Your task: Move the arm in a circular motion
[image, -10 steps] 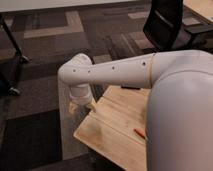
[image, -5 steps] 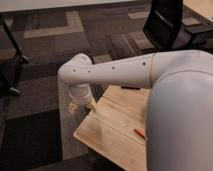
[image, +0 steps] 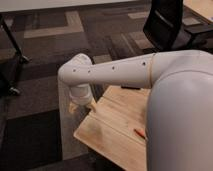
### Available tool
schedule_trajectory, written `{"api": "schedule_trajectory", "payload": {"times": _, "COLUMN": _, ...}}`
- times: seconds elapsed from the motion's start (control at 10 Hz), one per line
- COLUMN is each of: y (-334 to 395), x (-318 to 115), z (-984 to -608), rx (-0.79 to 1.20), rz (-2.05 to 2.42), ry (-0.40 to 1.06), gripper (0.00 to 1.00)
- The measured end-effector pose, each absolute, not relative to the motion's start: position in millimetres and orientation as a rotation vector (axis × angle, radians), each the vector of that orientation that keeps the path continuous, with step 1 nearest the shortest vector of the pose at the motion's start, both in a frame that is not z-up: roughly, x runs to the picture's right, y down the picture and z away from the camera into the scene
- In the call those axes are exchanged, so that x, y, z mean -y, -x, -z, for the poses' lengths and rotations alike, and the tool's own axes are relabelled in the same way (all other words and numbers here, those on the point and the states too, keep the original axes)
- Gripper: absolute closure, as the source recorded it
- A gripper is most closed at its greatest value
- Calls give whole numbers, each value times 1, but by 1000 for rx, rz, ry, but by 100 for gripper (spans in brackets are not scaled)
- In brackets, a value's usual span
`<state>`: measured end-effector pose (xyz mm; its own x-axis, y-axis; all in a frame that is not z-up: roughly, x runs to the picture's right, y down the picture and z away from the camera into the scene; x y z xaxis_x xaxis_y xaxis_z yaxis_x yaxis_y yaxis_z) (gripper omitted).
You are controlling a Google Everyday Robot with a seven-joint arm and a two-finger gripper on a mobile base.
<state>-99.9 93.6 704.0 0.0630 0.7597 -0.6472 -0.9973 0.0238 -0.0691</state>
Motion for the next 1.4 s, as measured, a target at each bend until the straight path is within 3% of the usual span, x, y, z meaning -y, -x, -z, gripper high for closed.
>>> {"api": "schedule_trajectory", "payload": {"times": 0.5, "y": 69, "x": -44, "z": -726, "rx": -447, "rz": -1442, "ry": 631, "gripper": 35}}
{"api": "schedule_trajectory", "payload": {"times": 0.9, "y": 38, "x": 8, "z": -767, "rx": -433, "rz": -1389, "ry": 675, "gripper": 35}}
{"api": "schedule_trajectory", "payload": {"times": 1.1, "y": 9, "x": 51, "z": -787, "rx": -421, "rz": -1407, "ry": 656, "gripper": 35}}
{"api": "schedule_trajectory", "payload": {"times": 1.4, "y": -51, "x": 101, "z": -785, "rx": -424, "rz": -1485, "ry": 570, "gripper": 35}}
